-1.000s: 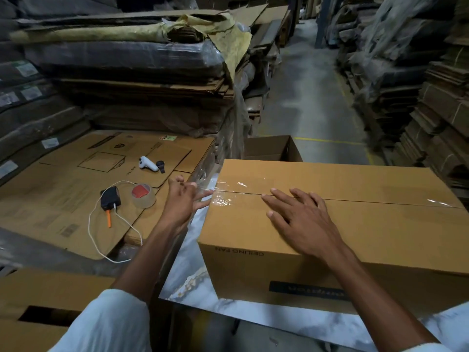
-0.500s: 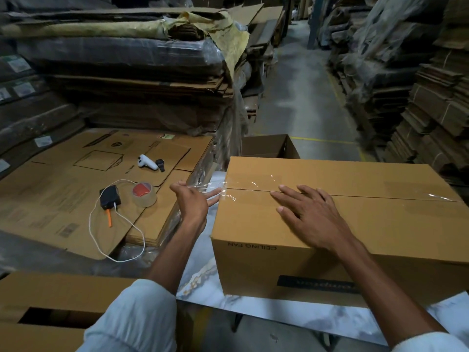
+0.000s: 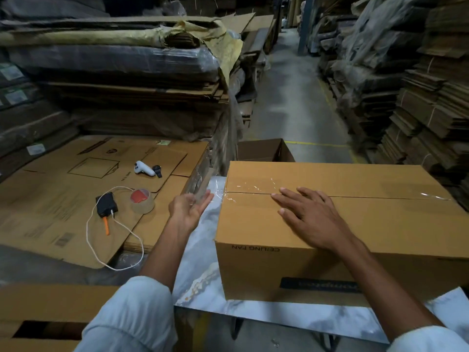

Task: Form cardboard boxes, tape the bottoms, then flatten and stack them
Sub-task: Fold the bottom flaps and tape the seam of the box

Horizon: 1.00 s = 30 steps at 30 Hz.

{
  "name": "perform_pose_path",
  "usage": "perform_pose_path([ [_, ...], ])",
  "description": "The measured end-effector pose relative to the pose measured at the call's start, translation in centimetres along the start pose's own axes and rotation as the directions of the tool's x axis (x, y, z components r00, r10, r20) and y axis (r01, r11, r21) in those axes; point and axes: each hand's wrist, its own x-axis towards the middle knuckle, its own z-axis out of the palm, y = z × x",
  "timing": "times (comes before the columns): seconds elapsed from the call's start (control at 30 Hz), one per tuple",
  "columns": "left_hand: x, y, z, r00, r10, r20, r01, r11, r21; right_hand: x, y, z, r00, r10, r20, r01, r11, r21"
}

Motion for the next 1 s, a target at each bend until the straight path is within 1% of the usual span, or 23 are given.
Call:
perform_pose_path([
  [0.03,-0.1,0.8,-0.3,0.994,0.076,-0.073,-0.068,0.992,0.108,-0.1,0.0,-0.1,1.000,0.000,0.000,0.000,1.000,0.000],
  [0.07,-0.4,1.5,-0.4,0.991,0.081,-0.110,-0.062,0.984,0.166,-0.1,0.0,-0.1,1.000,0.002,0.003,-0.002,1.000,0.000],
  [0.1,-0.3,1.9,-0.9,0.986,0.111,-0.124,-0.086,0.978,0.191,-0.1,-0.1,-0.2,1.000,0.004,0.005,-0.004,1.000,0.002],
  [0.13,-0.8,2.2,-1.0,0.984,0.102,-0.149,-0.074,0.980,0.186,0.0,-0.1,-0.2,1.000,0.006,0.006,-0.006,1.000,0.003],
  [0.17,-0.9,2.6,-1.1,0.979,0.136,-0.152,-0.092,0.960,0.264,0.0,-0.2,-0.2,1.000,0.006,0.005,-0.006,1.000,0.004],
  [0.2,-1.2,3.1,-1.0,0.957,0.242,-0.160,-0.151,0.886,0.438,0.0,-0.3,-0.1,1.000,0.009,0.003,-0.009,1.000,0.004],
  [0.23,-1.3,3.3,-0.8,0.910,0.389,-0.142,-0.235,0.766,0.598,0.0,-0.3,-0.1,1.000,0.010,0.000,-0.010,1.000,0.000],
  [0.27,-1.4,3.5,-0.5,0.829,0.552,-0.085,-0.353,0.635,0.687,0.1,-0.3,-0.1,1.000,0.011,-0.002,-0.011,1.000,-0.004],
  [0.3,-2.0,3.2,0.1,0.704,0.710,0.001,-0.485,0.480,0.731,0.1,-0.3,-0.1,1.000,0.011,-0.004,-0.011,1.000,-0.005],
  [0.33,-3.2,2.5,0.9,0.560,0.813,0.156,-0.625,0.292,0.724,0.1,-0.3,0.0,1.000,0.010,-0.007,-0.010,1.000,-0.004],
  [0.37,-4.2,1.2,1.6,0.429,0.834,0.346,-0.736,0.100,0.670,0.0,-0.4,0.0,1.000,0.007,-0.011,-0.007,1.000,-0.003],
  [0.4,-5.4,-0.6,2.3,0.347,0.754,0.558,-0.798,-0.075,0.597,0.0,-0.4,0.0,1.000,0.007,-0.014,-0.007,1.000,-0.007],
  [0.43,-6.3,-2.8,3.1,0.312,0.596,0.740,-0.833,-0.203,0.515,0.0,-0.6,-0.1,1.000,0.005,-0.023,-0.006,1.000,-0.008],
  [0.47,-6.9,-5.3,3.8,0.314,0.382,0.869,-0.841,-0.313,0.442,-0.1,-0.7,-0.1,0.999,0.006,-0.034,-0.006,1.000,-0.003],
  [0.5,-6.8,-7.6,4.0,0.335,0.149,0.930,-0.834,-0.413,0.366,-0.2,-0.8,-0.3,0.999,0.006,-0.053,-0.005,1.000,0.008],
  [0.53,-6.6,-9.9,4.2,0.387,-0.057,0.920,-0.814,-0.489,0.312,-0.2,-0.7,-0.4,0.997,0.009,-0.074,-0.007,0.999,0.032],
  [0.57,-6.1,-11.7,4.1,0.435,-0.197,0.878,-0.793,-0.546,0.270,-0.5,-0.4,-0.7,0.995,0.015,-0.100,-0.009,0.998,0.063],
  [0.6,-5.4,-13.2,4.0,0.468,-0.274,0.840,-0.770,-0.593,0.235,-0.7,0.2,-1.0,0.991,0.027,-0.128,-0.015,0.996,0.093],
  [0.7,-4.4,-15.4,3.6,0.468,-0.313,0.827,-0.687,-0.717,0.117,-2.5,4.3,-2.3,0.973,0.091,-0.213,-0.075,0.994,0.082],
  [0.77,-4.5,-16.2,3.6,0.486,-0.331,0.809,-0.646,-0.760,0.076,-4.0,8.3,-3.5,0.954,0.156,-0.258,-0.150,0.988,0.042],
  [0.83,-5.1,-17.3,3.7,0.510,-0.362,0.780,-0.629,-0.775,0.052,-5.2,12.3,-4.7,0.930,0.221,-0.293,-0.232,0.973,-0.003],
  [0.9,-5.6,-18.9,4.1,0.508,-0.381,0.773,-0.634,-0.773,0.036,-6.0,15.8,-5.8,0.897,0.287,-0.336,-0.312,0.950,-0.022],
  [1.0,-6.3,-21.9,5.2,0.516,-0.424,0.744,-0.667,-0.745,0.038,-6.7,18.8,-7.1,0.864,0.361,-0.350,-0.365,0.929,0.057],
])
